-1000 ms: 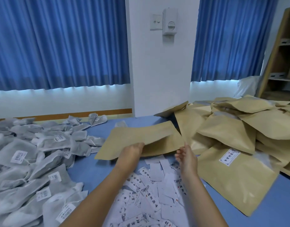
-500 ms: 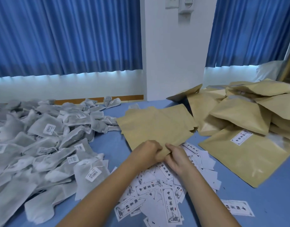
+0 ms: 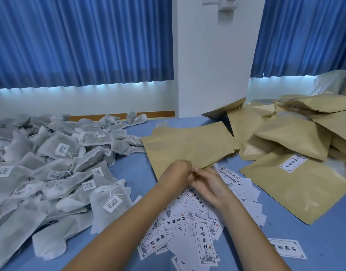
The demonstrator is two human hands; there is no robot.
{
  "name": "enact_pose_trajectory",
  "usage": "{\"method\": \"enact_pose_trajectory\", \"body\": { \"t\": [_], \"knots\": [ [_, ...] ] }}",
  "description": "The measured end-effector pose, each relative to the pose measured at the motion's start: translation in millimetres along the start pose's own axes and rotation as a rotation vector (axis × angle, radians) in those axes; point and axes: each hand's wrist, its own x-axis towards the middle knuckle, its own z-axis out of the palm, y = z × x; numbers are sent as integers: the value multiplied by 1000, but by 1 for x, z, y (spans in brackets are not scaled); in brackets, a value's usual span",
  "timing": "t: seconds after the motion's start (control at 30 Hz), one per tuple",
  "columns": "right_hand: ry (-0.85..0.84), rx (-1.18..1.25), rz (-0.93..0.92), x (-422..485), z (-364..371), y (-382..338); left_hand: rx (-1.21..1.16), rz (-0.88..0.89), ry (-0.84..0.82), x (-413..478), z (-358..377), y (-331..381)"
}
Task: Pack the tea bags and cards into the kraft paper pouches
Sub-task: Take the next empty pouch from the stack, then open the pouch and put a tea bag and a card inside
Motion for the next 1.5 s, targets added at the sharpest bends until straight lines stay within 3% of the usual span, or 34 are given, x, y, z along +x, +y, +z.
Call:
{"method": "enact_pose_trajectory", "body": {
  "t": [0.1,0.33,0.5,0.67,0.77,0.83,1.0,1.07,1.13,1.2,1.3,1.4,1.43,1.5],
  "knots": [
    [18,-8,-34,0,0,-1,19,7,49,-2,1,5],
    [3,-191,-54,0,4,14,-292,-124,262,-21,7,-12],
    [-37,-185,-52,-3,8,14,-437,-150,358,-27,8,-18],
    [223,-439,-80,1,9,23,-291,-74,302,-34,20,-11],
    [253,-602,-96,3,8,26,-146,-74,347,-34,29,-7],
    [206,-650,-99,3,8,24,-157,-97,425,-32,29,-9],
    [142,-597,-61,0,11,24,-404,-354,789,-33,11,-26],
    [136,-612,-82,0,14,27,-219,-299,704,-36,9,-29],
    [160,-673,-110,0,14,29,85,-230,498,-41,15,-26],
    [248,-704,-142,-1,11,29,179,-169,368,-43,18,-20],
    [358,-678,-188,0,5,21,26,57,515,-47,10,-14],
    [454,-694,-191,6,-4,9,-252,105,906,-50,-6,-18],
    [457,-686,-172,7,-7,8,-315,87,943,-51,-11,-19],
    [445,-652,-142,7,-8,8,-444,82,799,-55,-24,-22]
  ]
}}
